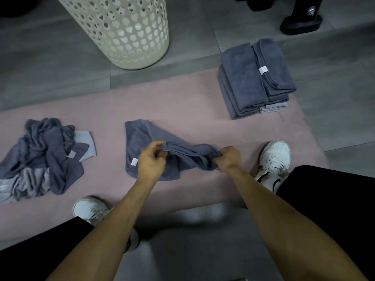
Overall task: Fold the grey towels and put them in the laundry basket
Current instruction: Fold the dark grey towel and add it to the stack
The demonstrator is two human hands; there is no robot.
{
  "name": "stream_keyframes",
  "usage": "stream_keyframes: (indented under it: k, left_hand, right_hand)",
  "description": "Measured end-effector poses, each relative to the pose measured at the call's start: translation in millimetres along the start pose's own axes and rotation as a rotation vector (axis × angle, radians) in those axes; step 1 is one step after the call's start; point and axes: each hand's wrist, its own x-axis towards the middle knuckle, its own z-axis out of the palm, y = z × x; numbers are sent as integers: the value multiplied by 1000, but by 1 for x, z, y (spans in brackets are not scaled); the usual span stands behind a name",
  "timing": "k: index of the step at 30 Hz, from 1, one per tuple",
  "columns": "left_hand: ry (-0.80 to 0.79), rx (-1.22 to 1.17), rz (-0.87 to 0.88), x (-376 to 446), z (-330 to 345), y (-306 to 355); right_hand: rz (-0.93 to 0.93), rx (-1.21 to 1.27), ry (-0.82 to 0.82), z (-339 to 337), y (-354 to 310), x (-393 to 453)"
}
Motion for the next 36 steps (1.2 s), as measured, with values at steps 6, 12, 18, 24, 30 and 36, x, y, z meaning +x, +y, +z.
stream_keyframes:
  k: [6, 12, 18, 24, 30, 36]
  left_hand:
    - [27, 307, 107, -7, 7, -26]
    - [19, 308, 79, -3, 22, -40]
    - [32, 272, 34, 1, 29, -44]
    - [5, 233, 30, -1, 37, -45]
    - [10, 216, 28, -5, 39, -46]
    - [8, 219, 20, -4, 35, -47]
  right_hand:
    - [14, 316, -176, -14, 3, -3]
    - [36, 450, -319, -16, 14, -2]
    - [2, 535, -17, 3, 23, 4]
    - [-119, 348, 230, 19, 34, 10]
    - [12, 299, 166, 30, 38, 15]
    - [109, 229, 154, 25, 32, 12]
